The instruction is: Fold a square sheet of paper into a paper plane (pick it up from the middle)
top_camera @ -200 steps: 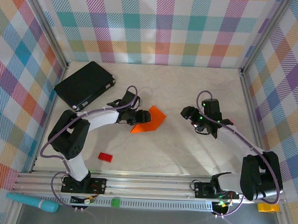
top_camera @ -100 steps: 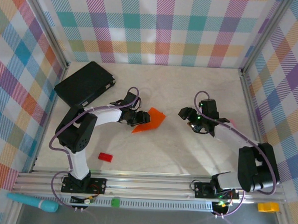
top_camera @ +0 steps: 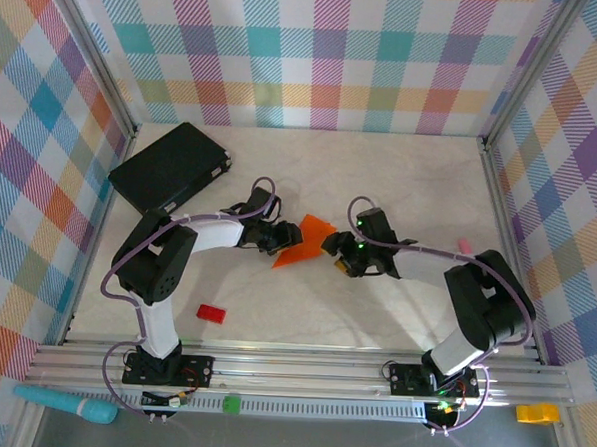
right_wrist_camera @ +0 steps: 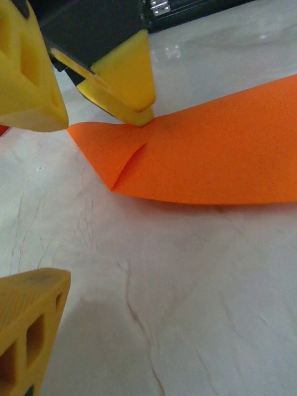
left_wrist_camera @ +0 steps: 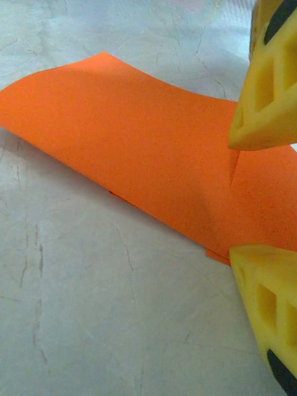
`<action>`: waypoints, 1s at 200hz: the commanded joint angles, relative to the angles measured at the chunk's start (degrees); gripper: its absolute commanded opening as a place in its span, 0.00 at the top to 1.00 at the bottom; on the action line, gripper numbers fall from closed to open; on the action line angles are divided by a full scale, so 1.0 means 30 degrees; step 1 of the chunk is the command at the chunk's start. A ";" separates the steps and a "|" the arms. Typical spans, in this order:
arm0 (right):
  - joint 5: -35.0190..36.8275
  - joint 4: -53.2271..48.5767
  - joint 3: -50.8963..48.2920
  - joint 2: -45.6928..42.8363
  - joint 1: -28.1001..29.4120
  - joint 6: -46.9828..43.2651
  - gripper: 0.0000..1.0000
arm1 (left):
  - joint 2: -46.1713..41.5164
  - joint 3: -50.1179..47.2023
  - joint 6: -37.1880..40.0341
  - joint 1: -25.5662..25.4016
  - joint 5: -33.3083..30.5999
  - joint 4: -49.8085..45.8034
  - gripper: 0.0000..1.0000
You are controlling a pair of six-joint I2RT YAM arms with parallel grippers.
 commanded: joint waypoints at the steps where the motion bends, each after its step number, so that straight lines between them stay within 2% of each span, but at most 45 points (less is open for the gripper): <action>1: -0.0359 0.2379 -0.0040 0.0826 0.0410 0.1778 0.44 | 0.0072 -0.0588 -0.0408 -0.0181 -0.0250 -0.1039 0.56; 33: -0.0743 0.3118 0.0478 0.1884 0.0657 0.2183 0.53 | 0.0085 -0.0497 -0.0279 -0.0181 -0.0358 -0.1182 0.56; 81: -0.0751 0.4062 0.0461 0.2662 0.0695 0.2701 0.62 | 0.0036 -0.0459 -0.0087 -0.0155 -0.0498 -0.1356 0.57; 200: -0.0837 0.5773 0.0194 0.2935 0.0666 0.3021 0.73 | -0.0183 -0.0345 0.0044 -0.0168 -0.0628 -0.1716 0.57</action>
